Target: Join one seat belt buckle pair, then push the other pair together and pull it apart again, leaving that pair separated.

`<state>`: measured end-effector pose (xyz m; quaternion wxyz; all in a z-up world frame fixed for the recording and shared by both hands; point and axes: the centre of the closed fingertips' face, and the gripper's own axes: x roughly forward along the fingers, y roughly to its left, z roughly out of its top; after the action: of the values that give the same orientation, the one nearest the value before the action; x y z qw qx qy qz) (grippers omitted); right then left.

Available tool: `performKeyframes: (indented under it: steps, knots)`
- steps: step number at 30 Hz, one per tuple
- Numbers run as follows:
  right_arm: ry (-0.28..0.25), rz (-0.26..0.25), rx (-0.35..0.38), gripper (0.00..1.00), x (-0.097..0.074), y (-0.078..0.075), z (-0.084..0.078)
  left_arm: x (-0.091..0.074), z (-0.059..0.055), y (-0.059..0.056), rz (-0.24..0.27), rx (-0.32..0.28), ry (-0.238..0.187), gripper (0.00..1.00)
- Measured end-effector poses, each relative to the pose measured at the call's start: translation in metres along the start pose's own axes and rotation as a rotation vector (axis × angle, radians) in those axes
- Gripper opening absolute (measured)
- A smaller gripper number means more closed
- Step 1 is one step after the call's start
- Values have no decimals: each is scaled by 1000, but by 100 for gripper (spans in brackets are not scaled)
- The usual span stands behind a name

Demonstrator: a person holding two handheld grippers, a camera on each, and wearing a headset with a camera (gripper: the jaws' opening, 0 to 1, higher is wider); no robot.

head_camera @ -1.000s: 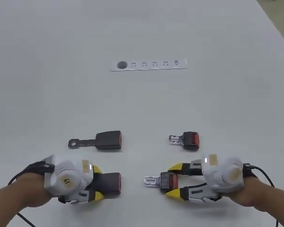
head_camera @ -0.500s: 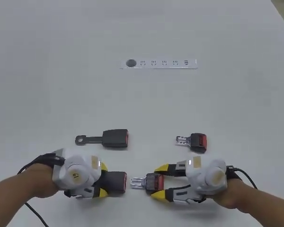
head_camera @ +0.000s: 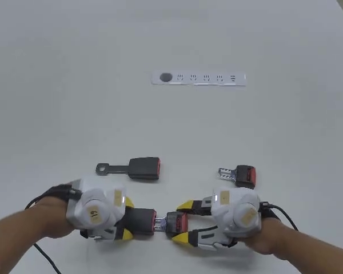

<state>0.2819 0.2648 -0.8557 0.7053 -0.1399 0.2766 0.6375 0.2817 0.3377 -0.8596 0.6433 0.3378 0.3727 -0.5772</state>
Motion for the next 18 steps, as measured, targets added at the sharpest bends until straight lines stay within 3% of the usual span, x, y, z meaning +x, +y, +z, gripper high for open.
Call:
performKeyframes:
  steps: [9,18]
  knots:
    - [2,-14,14,36,6,1,3,0,0,0,-5,13,8,34]
    - [20,-6,13,36,11,2,6,2,-1,0,-39,69,22,34]
